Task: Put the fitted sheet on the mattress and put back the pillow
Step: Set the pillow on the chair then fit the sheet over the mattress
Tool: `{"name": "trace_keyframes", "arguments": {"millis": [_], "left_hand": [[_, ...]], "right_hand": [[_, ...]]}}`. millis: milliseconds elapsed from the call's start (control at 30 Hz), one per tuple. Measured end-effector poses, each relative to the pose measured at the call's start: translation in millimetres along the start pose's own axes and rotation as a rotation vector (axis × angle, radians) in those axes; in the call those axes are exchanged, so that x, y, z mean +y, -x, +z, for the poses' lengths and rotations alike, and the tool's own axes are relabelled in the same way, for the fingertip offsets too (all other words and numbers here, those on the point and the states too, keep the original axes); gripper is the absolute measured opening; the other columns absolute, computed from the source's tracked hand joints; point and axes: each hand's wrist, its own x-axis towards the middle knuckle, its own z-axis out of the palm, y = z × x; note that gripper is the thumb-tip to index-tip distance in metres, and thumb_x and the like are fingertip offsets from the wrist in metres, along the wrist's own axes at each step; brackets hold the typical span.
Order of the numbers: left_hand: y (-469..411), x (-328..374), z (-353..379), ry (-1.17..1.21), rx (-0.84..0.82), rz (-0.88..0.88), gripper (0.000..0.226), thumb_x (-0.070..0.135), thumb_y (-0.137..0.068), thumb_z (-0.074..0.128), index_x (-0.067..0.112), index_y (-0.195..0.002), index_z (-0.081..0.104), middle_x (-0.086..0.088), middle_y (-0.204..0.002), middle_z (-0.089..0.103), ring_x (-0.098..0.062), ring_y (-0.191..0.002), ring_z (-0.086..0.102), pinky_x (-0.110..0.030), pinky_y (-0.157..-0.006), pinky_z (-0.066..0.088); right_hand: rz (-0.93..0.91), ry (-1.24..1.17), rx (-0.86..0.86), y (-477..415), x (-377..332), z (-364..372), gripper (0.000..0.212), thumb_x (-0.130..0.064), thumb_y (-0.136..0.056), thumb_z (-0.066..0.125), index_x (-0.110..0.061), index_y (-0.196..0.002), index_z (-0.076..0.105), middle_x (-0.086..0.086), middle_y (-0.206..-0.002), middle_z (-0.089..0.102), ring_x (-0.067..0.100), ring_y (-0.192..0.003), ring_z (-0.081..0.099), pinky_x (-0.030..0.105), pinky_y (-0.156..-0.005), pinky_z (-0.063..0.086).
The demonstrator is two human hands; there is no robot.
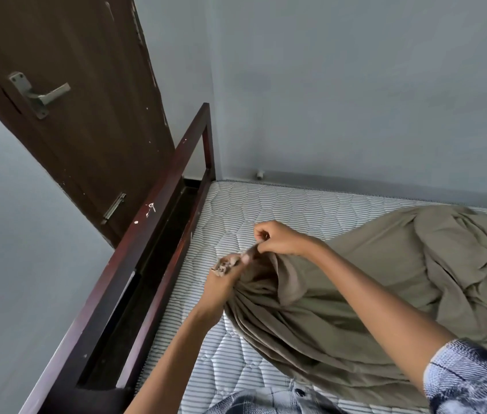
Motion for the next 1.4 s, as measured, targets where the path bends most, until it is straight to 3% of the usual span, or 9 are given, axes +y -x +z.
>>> {"name": "trace_keyframes", "arguments": {"millis": [100,267,367,567,733,1000,1133,1267,1400], "left_hand": [[-2,1,-7,0.186,0.095,-0.052,0.049,0.030,-0.086,0.063,-0.014,-0.107,0.056,-0.026,-0.103,0.066,-0.038,-0.096,0.063,-0.045,-0.090,0.051],[-5,2,-16,0.322,0.085,-0.084,0.038,0.031,-0.093,0.052,0.001,-0.113,0.063,-0.021,-0.109,0.067,-0.032,-0.104,0.064,-0.041,-0.092,0.050],[-6,-1,-11,0.157,0.167,-0.032,0.024,0.027,-0.090,0.059,0.009,-0.075,0.062,-0.008,-0.072,0.062,-0.024,-0.073,0.060,-0.033,-0.071,0.049],[2,-3,2,-0.166,-0.135,-0.016,0.009,0.005,-0.082,0.068,0.008,-0.085,0.061,-0.005,-0.081,0.066,-0.017,-0.077,0.064,-0.023,-0.070,0.053],[-7,1,-4,0.072,0.216,-0.074,0.019,0.005,-0.089,0.050,0.004,-0.086,0.068,-0.012,-0.089,0.070,-0.027,-0.090,0.064,-0.038,-0.081,0.052],[-22,6,5,0.259,0.276,-0.080,0.025,0.001,-0.092,0.044,0.006,-0.105,0.064,-0.018,-0.107,0.068,-0.028,-0.102,0.065,-0.040,-0.091,0.050],[-35,2,9,0.311,0.405,-0.139,0.019,0.005,-0.091,0.046,0.005,-0.092,0.065,-0.013,-0.085,0.063,-0.022,-0.078,0.060,-0.031,-0.067,0.050],[-55,-12,-10,0.284,0.654,-0.204,0.017,0.013,-0.092,0.047,0.004,-0.083,0.058,-0.013,-0.079,0.054,-0.023,-0.071,0.050,-0.032,-0.060,0.041],[-85,-22,-21,0.250,0.708,-0.178,0.009,0.009,-0.094,0.045,0.008,-0.086,0.050,-0.009,-0.073,0.047,-0.017,-0.066,0.046,-0.026,-0.056,0.041]], "right_hand": [[0.065,0.082,-0.063,4,11,2,0.034,0.002,-0.074,0.060,-0.019,-0.060,0.037,-0.004,-0.061,0.037,0.011,-0.057,0.033,0.027,-0.055,0.027],[0.088,0.183,-0.054,8,22,-5,0.041,0.004,-0.075,0.058,-0.018,-0.059,0.027,-0.003,-0.059,0.027,0.011,-0.054,0.024,0.026,-0.051,0.018],[0.066,0.029,0.037,8,18,-13,0.030,0.002,-0.077,0.063,-0.016,-0.063,0.044,-0.003,-0.062,0.042,0.009,-0.058,0.036,0.021,-0.052,0.027],[0.028,-0.154,0.087,4,2,-14,0.012,-0.001,-0.083,0.063,-0.013,-0.081,0.065,0.001,-0.074,0.060,0.009,-0.069,0.051,0.020,-0.064,0.040],[0.224,0.060,-0.137,9,22,-9,0.032,0.011,-0.081,0.041,-0.003,-0.093,0.067,0.006,-0.084,0.058,0.020,-0.077,0.051,0.027,-0.061,0.040],[0.126,-0.124,0.235,-6,-19,27,0.026,-0.002,-0.089,0.046,-0.014,-0.067,0.055,-0.003,-0.056,0.057,0.012,-0.047,0.056,0.023,-0.048,0.043],[0.090,-0.138,0.378,-22,-25,59,0.019,-0.002,-0.087,0.051,-0.010,-0.072,0.059,-0.003,-0.068,0.058,0.011,-0.065,0.054,0.020,-0.059,0.040],[0.111,-0.455,0.092,-16,-15,67,0.055,0.021,-0.078,0.037,-0.016,-0.107,0.065,-0.006,-0.104,0.065,0.000,-0.093,0.061,0.025,-0.089,0.049],[0.064,-0.693,0.084,-27,18,87,0.064,0.024,-0.077,0.042,-0.023,-0.118,0.055,-0.005,-0.123,0.062,-0.005,-0.110,0.058,0.016,-0.086,0.048]]}}
